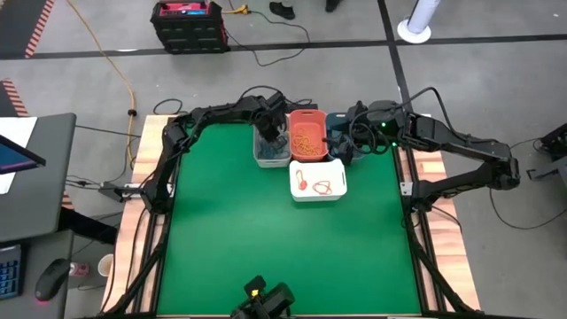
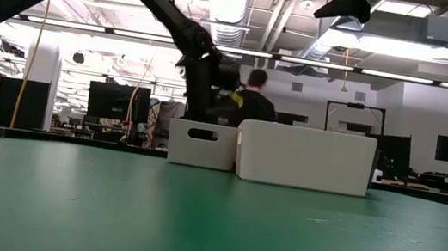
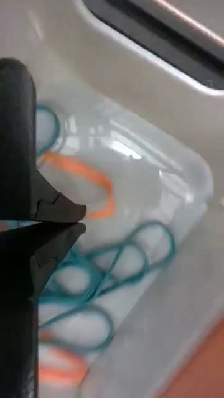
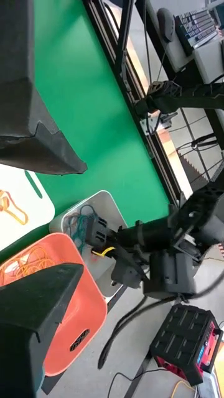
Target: Sort rubber bands into baskets
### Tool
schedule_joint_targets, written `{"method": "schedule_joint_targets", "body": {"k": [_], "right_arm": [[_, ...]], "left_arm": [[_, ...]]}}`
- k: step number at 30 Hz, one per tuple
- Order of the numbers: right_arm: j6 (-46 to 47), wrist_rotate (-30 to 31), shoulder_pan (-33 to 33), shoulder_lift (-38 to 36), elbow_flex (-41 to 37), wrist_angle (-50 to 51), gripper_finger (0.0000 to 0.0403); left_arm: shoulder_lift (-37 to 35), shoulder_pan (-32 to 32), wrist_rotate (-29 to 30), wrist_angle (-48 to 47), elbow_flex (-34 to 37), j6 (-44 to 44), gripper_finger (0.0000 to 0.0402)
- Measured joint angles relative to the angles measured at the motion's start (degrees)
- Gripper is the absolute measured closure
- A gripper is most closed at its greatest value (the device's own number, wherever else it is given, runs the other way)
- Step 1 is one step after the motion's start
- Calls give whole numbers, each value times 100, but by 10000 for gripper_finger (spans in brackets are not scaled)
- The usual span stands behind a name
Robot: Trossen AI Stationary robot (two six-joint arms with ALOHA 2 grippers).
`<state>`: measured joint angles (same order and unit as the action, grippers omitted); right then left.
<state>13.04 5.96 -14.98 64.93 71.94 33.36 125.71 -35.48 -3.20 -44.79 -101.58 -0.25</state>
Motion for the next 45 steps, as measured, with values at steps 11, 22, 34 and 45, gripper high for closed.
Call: {"method": "schedule_joint_targets", "body": {"k": [11, 22, 34, 45], "right_arm": [[-63, 2, -4, 0, 0, 0, 133], [-109, 3, 0, 0, 0, 1, 133], [-59, 8, 76, 0, 0, -20, 133], [0, 9, 74, 0, 0, -43, 133]], "left_arm": [[-63, -29, -173, -1151, -1393, 410, 401], [291, 93, -129, -1323, -1432, 353, 339], [931, 92, 349, -1341, -1443, 424, 211], [1003, 177, 395, -1492, -1456, 697, 388]]}}
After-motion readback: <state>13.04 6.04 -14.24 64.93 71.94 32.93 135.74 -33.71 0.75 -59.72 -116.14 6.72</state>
